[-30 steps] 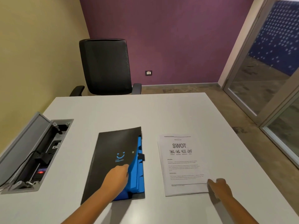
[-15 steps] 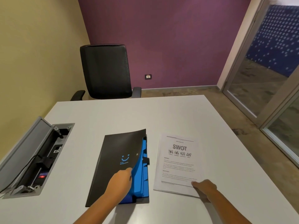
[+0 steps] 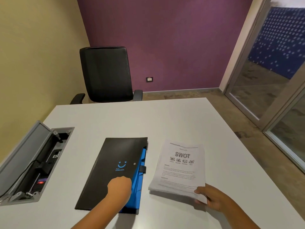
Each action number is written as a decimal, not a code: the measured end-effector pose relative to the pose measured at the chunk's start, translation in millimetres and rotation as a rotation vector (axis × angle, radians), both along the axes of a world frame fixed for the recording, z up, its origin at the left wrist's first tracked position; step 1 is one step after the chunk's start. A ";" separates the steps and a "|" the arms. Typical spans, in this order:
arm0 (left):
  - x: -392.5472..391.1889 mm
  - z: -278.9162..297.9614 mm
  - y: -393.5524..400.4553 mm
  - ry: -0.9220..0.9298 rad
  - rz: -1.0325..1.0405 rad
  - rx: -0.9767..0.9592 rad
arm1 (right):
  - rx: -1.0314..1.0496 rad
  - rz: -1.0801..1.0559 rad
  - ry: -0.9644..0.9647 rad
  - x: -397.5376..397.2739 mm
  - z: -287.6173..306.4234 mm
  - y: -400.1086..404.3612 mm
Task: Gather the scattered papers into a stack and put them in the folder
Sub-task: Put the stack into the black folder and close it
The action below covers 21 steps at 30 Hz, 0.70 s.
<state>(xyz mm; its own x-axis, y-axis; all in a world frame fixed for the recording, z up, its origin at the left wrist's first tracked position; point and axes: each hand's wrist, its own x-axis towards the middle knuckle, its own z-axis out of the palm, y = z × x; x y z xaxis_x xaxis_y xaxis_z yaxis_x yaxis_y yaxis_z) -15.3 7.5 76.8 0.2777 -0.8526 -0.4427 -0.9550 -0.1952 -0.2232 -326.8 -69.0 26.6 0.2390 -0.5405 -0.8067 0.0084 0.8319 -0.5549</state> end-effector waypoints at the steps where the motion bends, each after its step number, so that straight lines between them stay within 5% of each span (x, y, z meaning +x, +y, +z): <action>1: 1.0 0.3 1.4 -0.028 0.000 0.017 | -0.018 -0.014 0.010 -2.8 2.8 0.0; 10: 11.4 15.9 -0.8 0.106 0.110 -0.245 | -0.068 0.115 0.039 -10.3 28.5 -3.2; 21: -2.7 22.2 -2.4 0.239 0.184 -0.303 | -0.070 0.296 0.154 1.8 29.3 -5.0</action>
